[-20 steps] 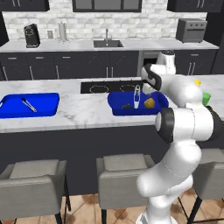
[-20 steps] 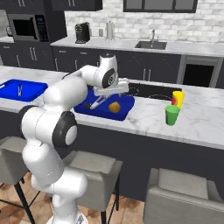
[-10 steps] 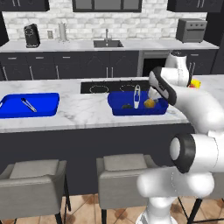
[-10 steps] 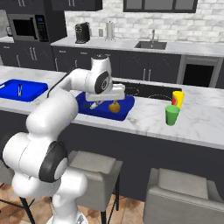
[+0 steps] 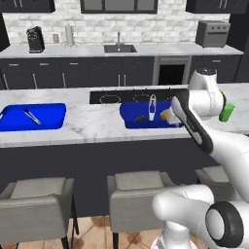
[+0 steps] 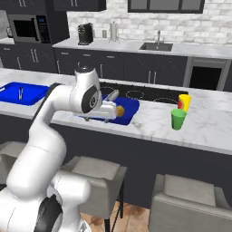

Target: Gather the squashs from the fridge and place them on a tray on the dining counter. Then gather the chicken drumstick and steak from the fridge and place them on the other tray.

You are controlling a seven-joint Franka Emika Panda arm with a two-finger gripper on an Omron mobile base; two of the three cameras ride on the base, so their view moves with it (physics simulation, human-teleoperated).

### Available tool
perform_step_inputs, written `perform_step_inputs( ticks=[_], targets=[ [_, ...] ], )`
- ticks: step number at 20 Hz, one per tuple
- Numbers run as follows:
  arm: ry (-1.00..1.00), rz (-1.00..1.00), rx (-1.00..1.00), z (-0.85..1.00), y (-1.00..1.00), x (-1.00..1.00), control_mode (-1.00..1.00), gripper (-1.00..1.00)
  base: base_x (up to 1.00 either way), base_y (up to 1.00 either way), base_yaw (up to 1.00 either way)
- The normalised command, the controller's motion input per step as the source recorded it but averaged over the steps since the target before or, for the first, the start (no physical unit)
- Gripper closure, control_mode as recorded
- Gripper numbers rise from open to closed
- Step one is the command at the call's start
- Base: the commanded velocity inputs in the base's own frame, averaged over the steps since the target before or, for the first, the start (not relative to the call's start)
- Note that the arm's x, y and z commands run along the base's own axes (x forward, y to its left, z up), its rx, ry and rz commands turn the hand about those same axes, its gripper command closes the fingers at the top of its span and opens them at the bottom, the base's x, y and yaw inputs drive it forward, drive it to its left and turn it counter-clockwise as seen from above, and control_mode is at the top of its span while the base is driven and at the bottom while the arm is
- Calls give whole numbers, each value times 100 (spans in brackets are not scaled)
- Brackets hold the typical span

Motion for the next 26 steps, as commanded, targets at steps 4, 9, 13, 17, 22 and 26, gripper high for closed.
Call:
perform_step_inputs(
  ticks=[4, 9, 13, 17, 22, 26],
  targets=[
    [-10, -9, 0, 0, 27, -93, -100, -100, 0, 0, 0],
    [-19, 0, 0, 0, 5, -99, -100, -100, 0, 0, 0],
    [-22, 0, 0, 0, 0, -89, -100, -100, 0, 0, 0],
    [-13, 0, 0, 0, 2, -38, -100, -100, 0, 0, 0],
    [0, 0, 0, 0, 1, -1, -100, -100, 0, 0, 0],
    [-6, -3, 0, 0, -4, -24, 100, -100, -44, -13, -10]
  ],
)
